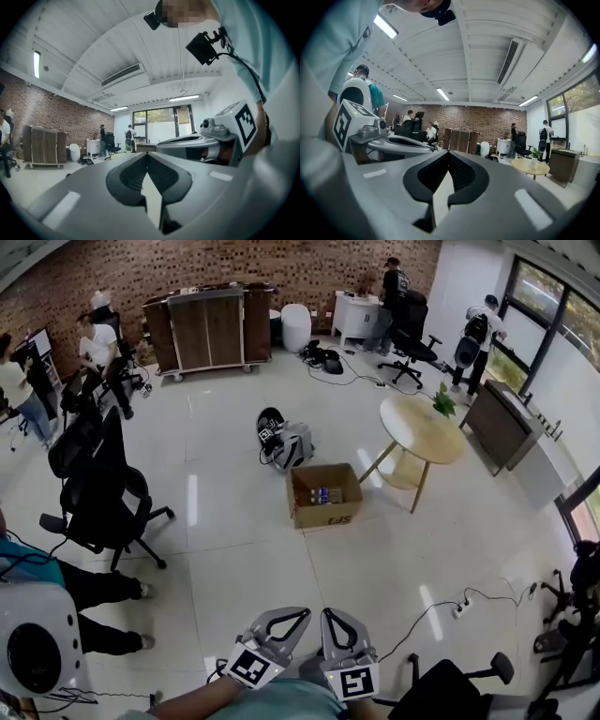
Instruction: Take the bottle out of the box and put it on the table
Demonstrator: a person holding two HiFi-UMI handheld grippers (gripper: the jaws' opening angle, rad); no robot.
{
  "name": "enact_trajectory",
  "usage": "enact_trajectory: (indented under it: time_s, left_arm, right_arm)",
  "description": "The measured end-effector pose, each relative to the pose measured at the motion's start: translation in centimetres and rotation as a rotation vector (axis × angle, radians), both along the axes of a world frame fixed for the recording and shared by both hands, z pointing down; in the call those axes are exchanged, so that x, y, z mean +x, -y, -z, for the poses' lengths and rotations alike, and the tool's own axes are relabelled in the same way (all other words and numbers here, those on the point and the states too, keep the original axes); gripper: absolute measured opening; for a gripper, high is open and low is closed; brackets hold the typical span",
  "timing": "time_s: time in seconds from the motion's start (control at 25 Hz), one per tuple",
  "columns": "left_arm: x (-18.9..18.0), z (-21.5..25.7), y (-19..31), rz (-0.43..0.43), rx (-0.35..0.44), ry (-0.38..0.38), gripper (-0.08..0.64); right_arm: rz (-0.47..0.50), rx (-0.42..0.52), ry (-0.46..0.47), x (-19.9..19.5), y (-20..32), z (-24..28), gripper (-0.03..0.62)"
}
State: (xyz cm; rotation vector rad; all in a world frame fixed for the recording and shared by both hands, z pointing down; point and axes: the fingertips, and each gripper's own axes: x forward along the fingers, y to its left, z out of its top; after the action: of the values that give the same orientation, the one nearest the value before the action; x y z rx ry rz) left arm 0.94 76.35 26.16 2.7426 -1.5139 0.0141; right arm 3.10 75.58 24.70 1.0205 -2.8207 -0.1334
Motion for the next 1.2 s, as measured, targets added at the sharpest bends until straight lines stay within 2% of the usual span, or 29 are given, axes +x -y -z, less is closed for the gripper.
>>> enact_trajectory:
  time_s: [0.16,0.32,0.48,0.64,0.88,1.04,1.2]
  left_arm:
    - [2.4,1.0,2.9,-0.019,0.007,0.051,0.011]
    - [4.8,1.1,5.9,-0.007,0.005,0.11,0.011]
    - [7.8,1.7,8.9,0.012,0.015,0.13,0.011]
    - [10.6,2.0,11.9,0.026,0.009,0.092,0.011]
    - [13.2,0.6,16.3,-0.011,-0.024,0.077,0.011]
    - [11.6,0.5,20.5,-0.011,-0.037,0.015,0.011]
    - [7.9,0.7,26.0,0.004,-0.016,-0.067,0.011]
  right_arm:
    - [0.039,0.051,-0.003,1.8,2.9,1.1,0.002]
    - [0.095,0.033,-0.037,3.7,5.8,-0.2,0.002]
    - [0.138,0.056,-0.088,6.4,8.3,0.2,0.002]
    - [0.15,0.062,-0.149,9.3,10.8,0.3,0.002]
    - [0.151,0.028,-0.113,11.0,15.9,-0.4,0.002]
    - [0.132,-0.003,-0.116,9.7,19.6,-0.5,0.002]
    - [0.095,0.005,-0.177,6.9,24.3,-0.9,0.002]
